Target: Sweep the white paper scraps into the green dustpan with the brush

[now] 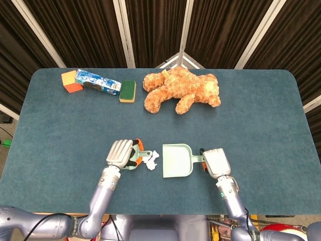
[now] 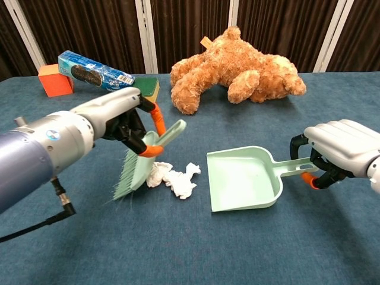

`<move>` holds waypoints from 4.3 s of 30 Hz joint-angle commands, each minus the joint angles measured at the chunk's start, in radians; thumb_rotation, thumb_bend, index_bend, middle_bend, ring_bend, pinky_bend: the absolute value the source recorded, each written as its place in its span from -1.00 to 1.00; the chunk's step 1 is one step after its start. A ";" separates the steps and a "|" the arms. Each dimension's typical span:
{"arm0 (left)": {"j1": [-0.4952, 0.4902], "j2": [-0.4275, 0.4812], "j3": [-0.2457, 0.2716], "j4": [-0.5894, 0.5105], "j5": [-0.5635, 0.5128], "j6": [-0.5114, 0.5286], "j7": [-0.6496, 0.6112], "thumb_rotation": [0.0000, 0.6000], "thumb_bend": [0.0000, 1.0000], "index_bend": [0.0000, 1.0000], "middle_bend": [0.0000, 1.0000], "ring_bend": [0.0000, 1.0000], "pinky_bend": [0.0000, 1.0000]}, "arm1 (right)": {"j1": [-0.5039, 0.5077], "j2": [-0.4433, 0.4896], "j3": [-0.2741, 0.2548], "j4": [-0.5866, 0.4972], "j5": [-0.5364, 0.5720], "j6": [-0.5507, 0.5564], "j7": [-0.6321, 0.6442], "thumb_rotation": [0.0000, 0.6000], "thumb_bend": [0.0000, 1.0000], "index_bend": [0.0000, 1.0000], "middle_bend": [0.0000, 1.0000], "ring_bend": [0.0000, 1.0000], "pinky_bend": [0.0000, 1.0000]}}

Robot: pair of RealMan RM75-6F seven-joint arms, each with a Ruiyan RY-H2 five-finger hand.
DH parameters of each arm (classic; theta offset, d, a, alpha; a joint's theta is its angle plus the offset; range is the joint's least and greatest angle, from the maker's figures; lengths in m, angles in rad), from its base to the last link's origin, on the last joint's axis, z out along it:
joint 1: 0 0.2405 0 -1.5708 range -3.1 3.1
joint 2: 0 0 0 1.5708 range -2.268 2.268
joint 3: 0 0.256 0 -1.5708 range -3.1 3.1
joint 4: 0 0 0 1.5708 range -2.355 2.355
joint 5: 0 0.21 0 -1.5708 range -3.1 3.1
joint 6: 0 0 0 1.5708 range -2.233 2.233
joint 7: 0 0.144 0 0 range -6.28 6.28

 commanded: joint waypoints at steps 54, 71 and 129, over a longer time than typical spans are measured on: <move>-0.055 -0.110 -0.119 0.062 0.080 0.006 -0.085 1.00 0.26 0.58 1.00 1.00 1.00 | 0.007 -0.021 -0.002 -0.025 0.024 0.026 -0.050 1.00 0.07 0.19 0.85 0.79 0.82; -0.112 -0.239 -0.098 0.212 0.092 -0.025 -0.093 1.00 0.26 0.58 1.00 1.00 1.00 | 0.021 -0.037 0.024 0.003 0.047 0.019 -0.057 1.00 0.08 0.19 0.85 0.79 0.82; 0.005 0.111 -0.149 -0.053 0.244 -0.021 -0.211 1.00 0.25 0.58 1.00 1.00 1.00 | -0.018 0.054 -0.020 -0.127 0.065 0.103 -0.171 1.00 0.08 -1.00 0.85 0.67 0.74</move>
